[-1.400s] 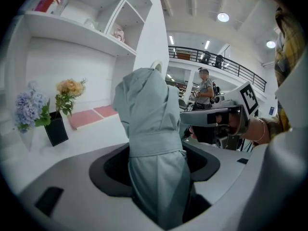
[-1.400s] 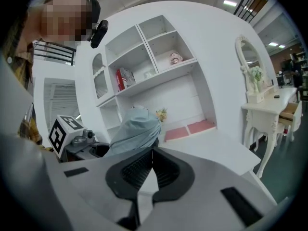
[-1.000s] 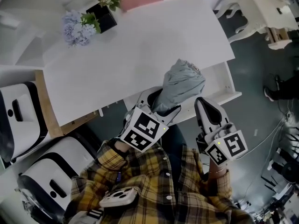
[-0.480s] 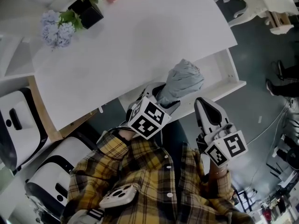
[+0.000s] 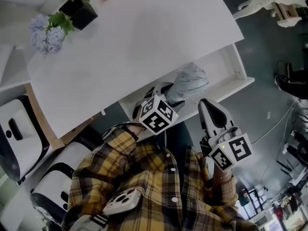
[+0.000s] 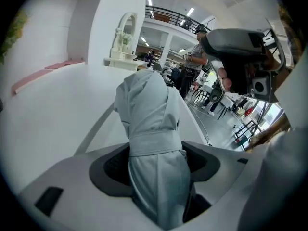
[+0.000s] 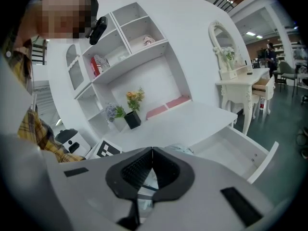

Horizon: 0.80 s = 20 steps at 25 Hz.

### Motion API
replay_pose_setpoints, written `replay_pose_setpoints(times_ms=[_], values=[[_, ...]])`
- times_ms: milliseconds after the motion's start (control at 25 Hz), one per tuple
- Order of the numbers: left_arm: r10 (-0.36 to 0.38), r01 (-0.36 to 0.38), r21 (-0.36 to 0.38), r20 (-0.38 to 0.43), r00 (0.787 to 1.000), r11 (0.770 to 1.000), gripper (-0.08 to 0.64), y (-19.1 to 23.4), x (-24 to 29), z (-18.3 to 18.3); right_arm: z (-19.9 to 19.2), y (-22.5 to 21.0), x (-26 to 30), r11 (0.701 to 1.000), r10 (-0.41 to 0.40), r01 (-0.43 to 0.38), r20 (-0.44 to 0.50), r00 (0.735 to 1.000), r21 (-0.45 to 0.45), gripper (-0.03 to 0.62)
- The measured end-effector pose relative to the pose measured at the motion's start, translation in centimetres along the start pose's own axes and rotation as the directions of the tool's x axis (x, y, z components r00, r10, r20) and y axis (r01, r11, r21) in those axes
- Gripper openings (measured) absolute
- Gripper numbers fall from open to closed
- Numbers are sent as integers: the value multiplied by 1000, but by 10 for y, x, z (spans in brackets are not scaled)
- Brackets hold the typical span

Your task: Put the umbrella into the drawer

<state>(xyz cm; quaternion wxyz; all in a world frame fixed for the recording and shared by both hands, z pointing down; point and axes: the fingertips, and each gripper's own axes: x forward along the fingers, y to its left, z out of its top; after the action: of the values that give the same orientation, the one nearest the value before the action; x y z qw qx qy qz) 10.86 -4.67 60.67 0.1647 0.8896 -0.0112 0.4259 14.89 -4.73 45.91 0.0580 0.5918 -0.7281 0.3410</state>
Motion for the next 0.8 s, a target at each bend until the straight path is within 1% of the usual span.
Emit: replay_pose_setpoints(times_ms=[200,360,520,800], values=[[-18,20,53,-43,999,998,314,-2,23,-14,-6,-3,3,1000,-16,16,-5,1000,12,17],[-27,30,50,-67,997,998,314,-2,35,-25,-10,-5,5,1000,-26,26,-11,1000,13,17],[-19,25,56,-96,995,998,314,-1,46,-34,-16,-10,5,999,-38,38,-16,999,21,17],[-20,30,61,-156,988,998,319,0,61,-54,-33,-20,11,998,-51,53,-47,998,33,17]])
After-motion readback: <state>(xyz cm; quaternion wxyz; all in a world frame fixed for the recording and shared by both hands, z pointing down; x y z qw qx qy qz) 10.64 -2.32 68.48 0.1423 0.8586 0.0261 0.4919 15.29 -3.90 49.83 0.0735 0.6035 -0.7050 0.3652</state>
